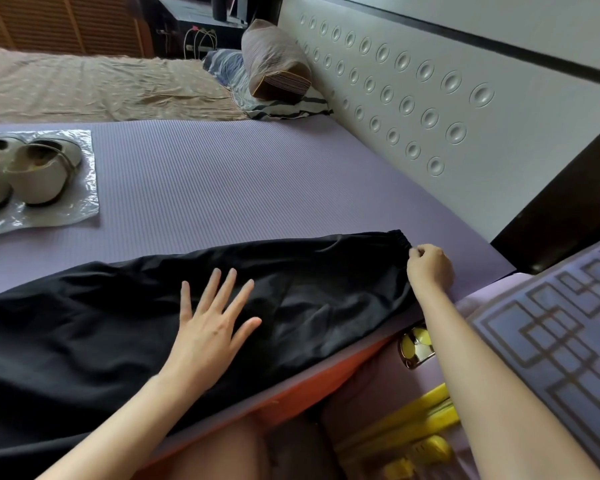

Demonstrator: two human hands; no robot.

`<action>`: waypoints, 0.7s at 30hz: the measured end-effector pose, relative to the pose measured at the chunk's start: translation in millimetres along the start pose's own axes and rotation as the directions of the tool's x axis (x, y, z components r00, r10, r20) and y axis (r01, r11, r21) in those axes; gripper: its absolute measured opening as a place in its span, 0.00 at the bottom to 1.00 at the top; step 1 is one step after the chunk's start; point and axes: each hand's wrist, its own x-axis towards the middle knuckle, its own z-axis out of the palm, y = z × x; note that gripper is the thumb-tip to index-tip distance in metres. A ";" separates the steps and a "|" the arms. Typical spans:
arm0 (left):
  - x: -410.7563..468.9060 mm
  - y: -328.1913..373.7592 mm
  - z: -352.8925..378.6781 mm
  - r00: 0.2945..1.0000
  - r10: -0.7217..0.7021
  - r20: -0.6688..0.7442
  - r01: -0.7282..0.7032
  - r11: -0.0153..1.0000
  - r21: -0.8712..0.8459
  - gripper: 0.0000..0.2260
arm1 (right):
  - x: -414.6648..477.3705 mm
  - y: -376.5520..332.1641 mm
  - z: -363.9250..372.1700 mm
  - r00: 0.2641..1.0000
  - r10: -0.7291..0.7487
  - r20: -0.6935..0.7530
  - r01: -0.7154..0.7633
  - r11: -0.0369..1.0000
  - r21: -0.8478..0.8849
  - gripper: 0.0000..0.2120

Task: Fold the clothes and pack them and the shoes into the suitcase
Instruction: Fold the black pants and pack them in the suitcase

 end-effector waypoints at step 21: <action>20.4 -51.7 8.6 0.951 -0.232 0.205 0.225 0.973 0.059 0.46 | 46.0 -11.3 10.9 0.984 0.156 0.090 -0.140 0.976 -0.165 0.28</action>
